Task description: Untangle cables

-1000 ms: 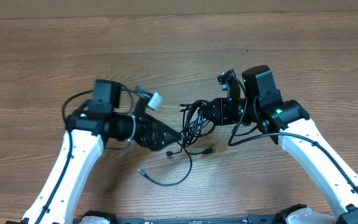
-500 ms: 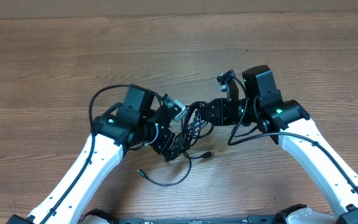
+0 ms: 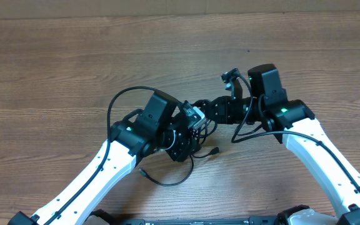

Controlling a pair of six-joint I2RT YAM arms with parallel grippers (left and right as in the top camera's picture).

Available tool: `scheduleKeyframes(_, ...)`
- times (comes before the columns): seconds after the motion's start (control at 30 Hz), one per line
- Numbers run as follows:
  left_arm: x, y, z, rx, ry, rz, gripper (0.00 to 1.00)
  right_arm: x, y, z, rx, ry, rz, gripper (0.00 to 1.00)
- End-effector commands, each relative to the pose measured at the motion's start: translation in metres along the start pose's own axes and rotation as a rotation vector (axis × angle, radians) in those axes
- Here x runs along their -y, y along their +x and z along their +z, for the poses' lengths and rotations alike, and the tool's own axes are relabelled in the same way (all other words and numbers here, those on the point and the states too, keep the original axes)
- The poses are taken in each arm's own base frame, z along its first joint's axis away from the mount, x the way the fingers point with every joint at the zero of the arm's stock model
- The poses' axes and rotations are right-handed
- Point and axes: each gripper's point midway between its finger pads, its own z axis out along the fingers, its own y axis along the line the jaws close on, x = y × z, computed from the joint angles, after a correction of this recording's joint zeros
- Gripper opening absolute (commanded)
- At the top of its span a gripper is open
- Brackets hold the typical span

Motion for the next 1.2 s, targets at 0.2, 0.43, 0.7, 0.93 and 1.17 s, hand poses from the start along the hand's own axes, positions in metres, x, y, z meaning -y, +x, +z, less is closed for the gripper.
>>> scheduleKeyframes(0.2,-0.008,0.016,0.028,-0.102,0.014,-0.087,0.57,-0.006,-0.014,-0.024,0.043,-0.085,0.038,0.04)
scheduleKeyframes(0.43,-0.009,0.012,0.047,-0.100,0.055,-0.157,0.57,-0.005,-0.013,-0.025,0.039,-0.081,0.044,0.04)
scheduleKeyframes(0.7,0.018,-0.005,0.045,-0.036,0.225,-0.138,0.74,-0.001,-0.014,-0.024,0.046,-0.059,0.050,0.05)
scheduleKeyframes(0.93,0.016,-0.012,0.045,-0.008,0.218,-0.126,0.47,0.006,-0.011,-0.024,0.042,-0.024,0.074,0.07)
scheduleKeyframes(1.17,0.001,-0.007,0.048,-0.028,0.127,-0.184,0.04,0.010,-0.013,-0.024,0.053,-0.002,0.077,0.07)
